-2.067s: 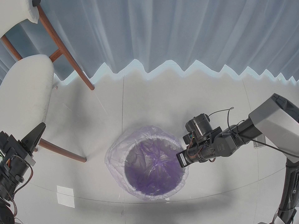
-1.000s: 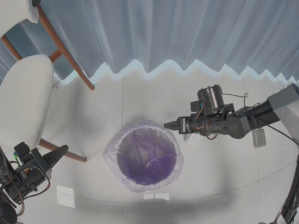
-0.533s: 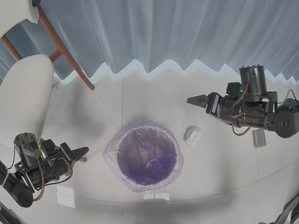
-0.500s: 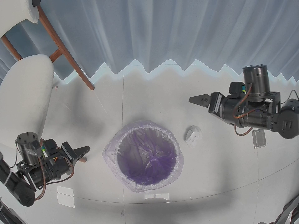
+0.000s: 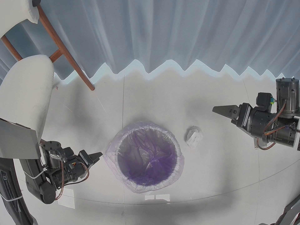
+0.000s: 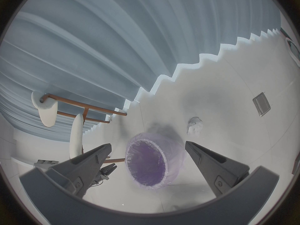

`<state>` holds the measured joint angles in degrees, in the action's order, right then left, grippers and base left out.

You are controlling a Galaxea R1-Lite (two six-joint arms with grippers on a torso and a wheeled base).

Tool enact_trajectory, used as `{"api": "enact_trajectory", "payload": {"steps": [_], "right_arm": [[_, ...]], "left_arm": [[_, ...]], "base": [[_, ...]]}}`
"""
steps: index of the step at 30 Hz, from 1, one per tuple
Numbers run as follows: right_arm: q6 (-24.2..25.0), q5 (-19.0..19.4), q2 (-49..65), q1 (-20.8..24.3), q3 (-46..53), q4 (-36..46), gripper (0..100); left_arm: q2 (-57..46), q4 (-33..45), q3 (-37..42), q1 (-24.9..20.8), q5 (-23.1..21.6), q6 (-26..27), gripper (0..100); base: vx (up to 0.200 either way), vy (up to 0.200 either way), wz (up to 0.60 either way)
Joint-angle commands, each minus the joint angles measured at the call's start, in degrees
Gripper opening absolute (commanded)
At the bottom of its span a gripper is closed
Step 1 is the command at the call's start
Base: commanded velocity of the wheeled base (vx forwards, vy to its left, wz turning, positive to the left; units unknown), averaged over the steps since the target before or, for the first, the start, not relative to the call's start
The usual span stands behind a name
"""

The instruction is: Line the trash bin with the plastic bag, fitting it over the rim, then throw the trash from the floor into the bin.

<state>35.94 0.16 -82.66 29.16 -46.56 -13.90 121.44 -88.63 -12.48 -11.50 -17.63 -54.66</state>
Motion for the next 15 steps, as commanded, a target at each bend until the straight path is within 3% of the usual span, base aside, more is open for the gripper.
{"api": "enact_trajectory", "payload": {"steps": [1,10,15], "right_arm": [[-0.3,0.0,1.5,0.0,1.6,-1.4,100],[0.0,0.1,0.8,0.3,1.6,-1.7,100],[0.1,0.1,0.8,0.2,1.9,-1.7,100]], "left_arm": [[4.4,-0.1,0.0,-0.4,0.9,2.1,100],[11.4,-0.1,-5.2,-0.4,1.3,4.0,100],[15.8,-0.1,-7.5,0.4,1.5,7.6,100]], "base": [[0.000,0.000,0.00],[0.000,0.000,0.00],[0.000,0.000,0.00]]}}
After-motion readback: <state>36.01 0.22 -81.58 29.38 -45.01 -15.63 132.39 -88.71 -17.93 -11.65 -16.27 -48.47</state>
